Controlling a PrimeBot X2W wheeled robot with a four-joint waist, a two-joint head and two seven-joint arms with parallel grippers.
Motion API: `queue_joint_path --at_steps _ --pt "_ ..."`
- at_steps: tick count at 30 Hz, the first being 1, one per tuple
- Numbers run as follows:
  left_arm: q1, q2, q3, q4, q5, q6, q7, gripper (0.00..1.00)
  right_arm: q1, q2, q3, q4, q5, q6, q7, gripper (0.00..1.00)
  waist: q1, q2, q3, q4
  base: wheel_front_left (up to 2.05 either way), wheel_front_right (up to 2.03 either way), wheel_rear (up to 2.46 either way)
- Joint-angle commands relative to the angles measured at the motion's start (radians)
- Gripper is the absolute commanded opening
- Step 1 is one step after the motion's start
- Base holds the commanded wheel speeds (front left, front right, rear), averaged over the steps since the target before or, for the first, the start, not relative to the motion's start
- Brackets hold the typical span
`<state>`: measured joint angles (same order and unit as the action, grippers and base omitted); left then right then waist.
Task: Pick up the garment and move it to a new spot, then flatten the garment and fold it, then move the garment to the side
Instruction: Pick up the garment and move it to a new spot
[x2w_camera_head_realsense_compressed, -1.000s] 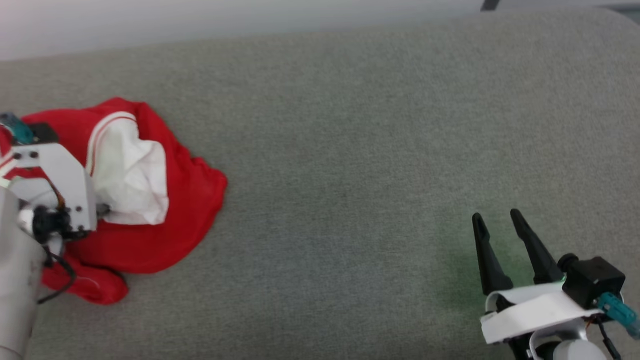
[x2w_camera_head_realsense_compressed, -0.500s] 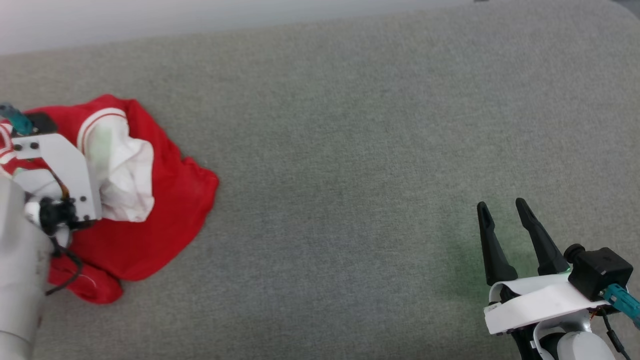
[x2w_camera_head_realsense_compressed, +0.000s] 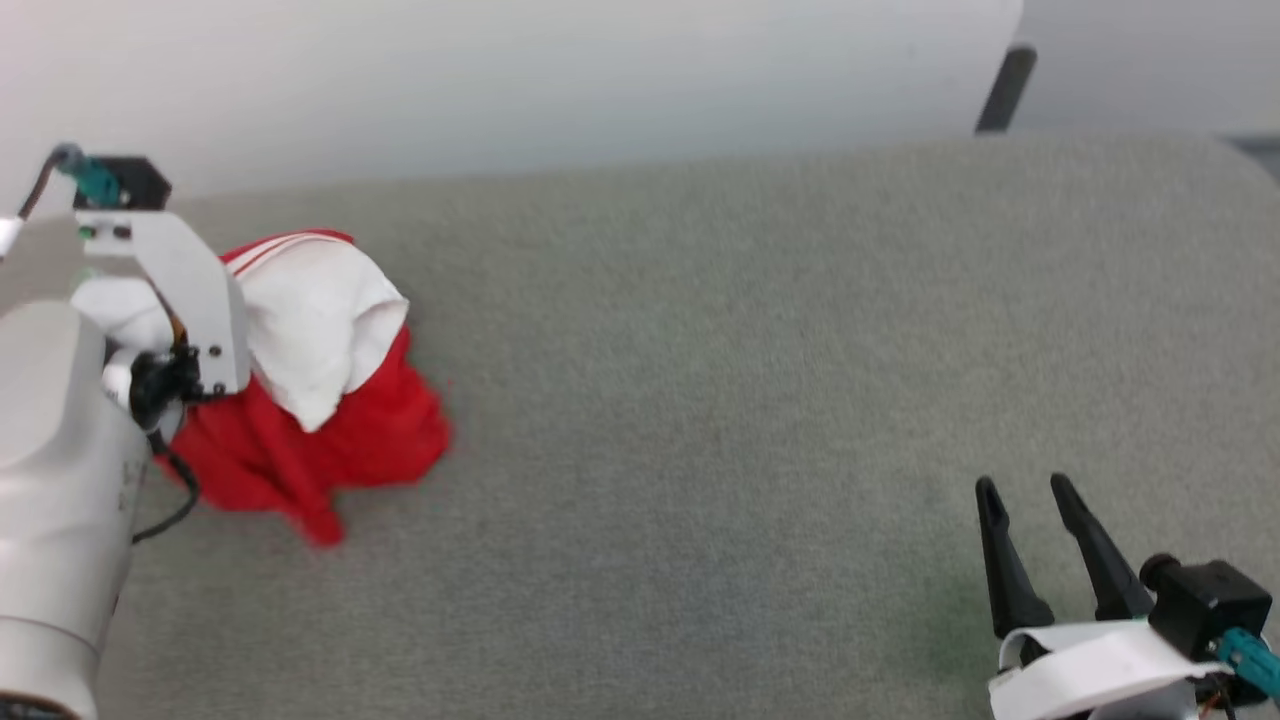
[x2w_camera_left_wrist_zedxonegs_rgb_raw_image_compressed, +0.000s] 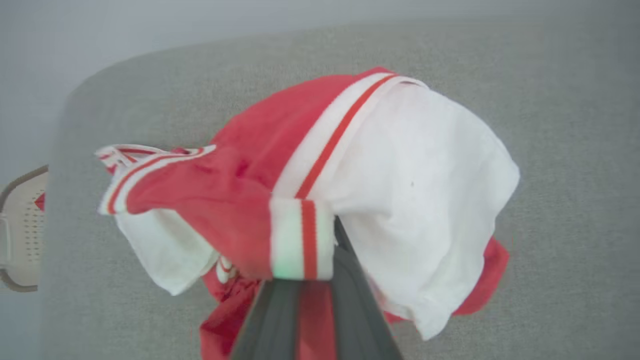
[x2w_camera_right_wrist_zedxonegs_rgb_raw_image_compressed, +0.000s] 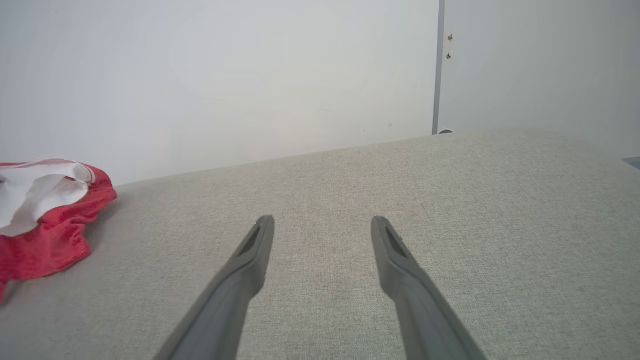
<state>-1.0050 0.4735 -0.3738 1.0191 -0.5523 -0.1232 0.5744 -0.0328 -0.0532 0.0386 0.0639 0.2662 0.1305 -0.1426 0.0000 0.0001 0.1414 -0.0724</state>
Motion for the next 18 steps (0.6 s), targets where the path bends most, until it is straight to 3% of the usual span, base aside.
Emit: queue_joint_path --at_steps 1,9,18 --pt "-0.02 -0.002 -0.012 -0.015 0.007 -0.004 -0.02 0.0 0.027 0.002 -0.006 -0.007 -0.007 0.0 0.006 1.0 0.0 -0.0001 -0.099 0.049 0.0 0.0 0.0" --pt "-0.079 -0.017 -0.077 -0.092 0.013 -0.008 -0.098 0.0 0.077 0.003 -0.019 -0.034 -0.009 0.0 0.019 1.0 0.0 -0.0001 -0.192 0.089 0.0 0.0 0.0" --pt "-0.101 -0.027 -0.155 -0.18 -0.053 -0.008 -0.061 0.0 0.101 0.004 -0.041 -0.043 -0.01 0.0 0.015 1.0 0.0 -0.0001 -0.249 0.095 0.0 0.0 0.0"
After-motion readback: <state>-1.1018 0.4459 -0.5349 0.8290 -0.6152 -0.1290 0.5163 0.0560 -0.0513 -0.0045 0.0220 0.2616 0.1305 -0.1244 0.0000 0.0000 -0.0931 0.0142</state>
